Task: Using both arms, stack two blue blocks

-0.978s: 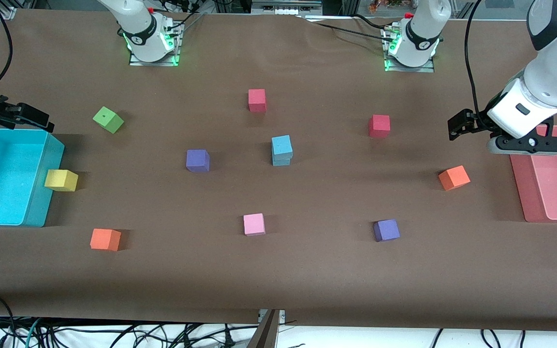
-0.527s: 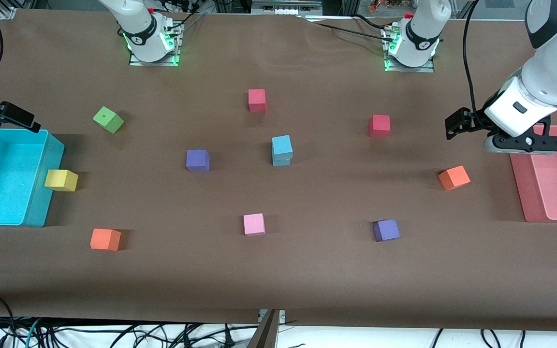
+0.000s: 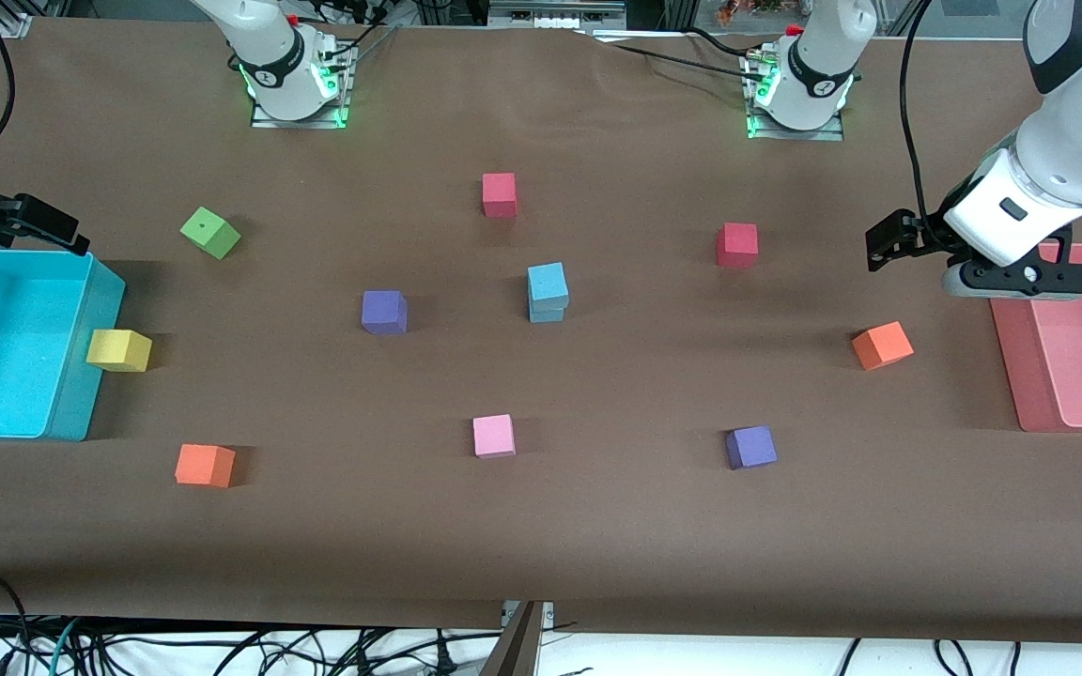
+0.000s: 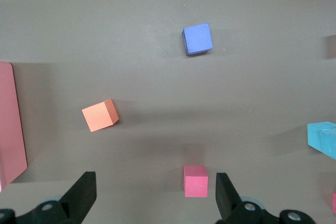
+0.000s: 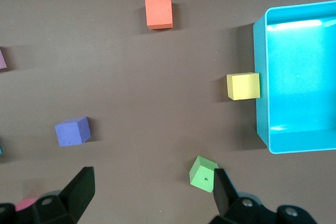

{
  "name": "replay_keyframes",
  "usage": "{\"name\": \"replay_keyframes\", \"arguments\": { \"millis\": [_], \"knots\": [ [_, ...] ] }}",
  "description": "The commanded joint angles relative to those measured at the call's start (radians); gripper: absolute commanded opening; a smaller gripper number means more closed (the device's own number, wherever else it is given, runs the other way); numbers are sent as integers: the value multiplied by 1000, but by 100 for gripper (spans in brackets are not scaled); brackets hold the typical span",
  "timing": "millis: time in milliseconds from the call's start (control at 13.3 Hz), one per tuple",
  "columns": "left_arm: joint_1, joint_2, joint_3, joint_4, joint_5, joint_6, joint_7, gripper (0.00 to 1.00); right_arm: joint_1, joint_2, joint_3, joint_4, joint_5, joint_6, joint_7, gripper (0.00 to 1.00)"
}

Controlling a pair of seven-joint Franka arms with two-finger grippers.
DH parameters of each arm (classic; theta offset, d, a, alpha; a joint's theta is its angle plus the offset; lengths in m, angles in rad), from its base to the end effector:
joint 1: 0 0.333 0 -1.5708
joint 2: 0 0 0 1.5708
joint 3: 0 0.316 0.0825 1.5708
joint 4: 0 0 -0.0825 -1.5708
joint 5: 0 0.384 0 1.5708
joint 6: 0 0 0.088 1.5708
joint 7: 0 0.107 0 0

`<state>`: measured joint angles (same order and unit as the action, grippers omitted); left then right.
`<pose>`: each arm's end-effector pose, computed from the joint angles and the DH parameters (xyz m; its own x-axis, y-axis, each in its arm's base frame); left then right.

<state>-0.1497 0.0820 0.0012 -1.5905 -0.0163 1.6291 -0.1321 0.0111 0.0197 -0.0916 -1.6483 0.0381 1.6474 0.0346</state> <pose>0.5751 -0.0877 0.5736 0.9989 -0.0153 -0.0451 -0.0149 -0.9998 0.0103 0.5632 -0.0411 0.5835 0.9928 -0.1177 -0.0218 -0.1184 -0.9923 -0.0354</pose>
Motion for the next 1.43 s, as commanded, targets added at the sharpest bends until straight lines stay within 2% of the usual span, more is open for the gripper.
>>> {"name": "replay_keyframes", "arguments": {
  "millis": [0, 527, 752, 1354],
  "knots": [
    [18, -2, -17, 18, 9, -22, -11, 100, -28, -32, 24, -31, -15, 9, -1, 100],
    [16, -1, -17, 20, 9, -22, -11, 100, -26, -26, 24, -30, -18, 17, 10, 100],
    [16, -1, -17, 18, 10, -22, -11, 100, -26, -26, 26, -30, -61, 45, 15, 100],
    [16, -1, -17, 20, 10, -22, -11, 100, -17, -17, 29, -30, -57, 43, 16, 100]
  ]
}}
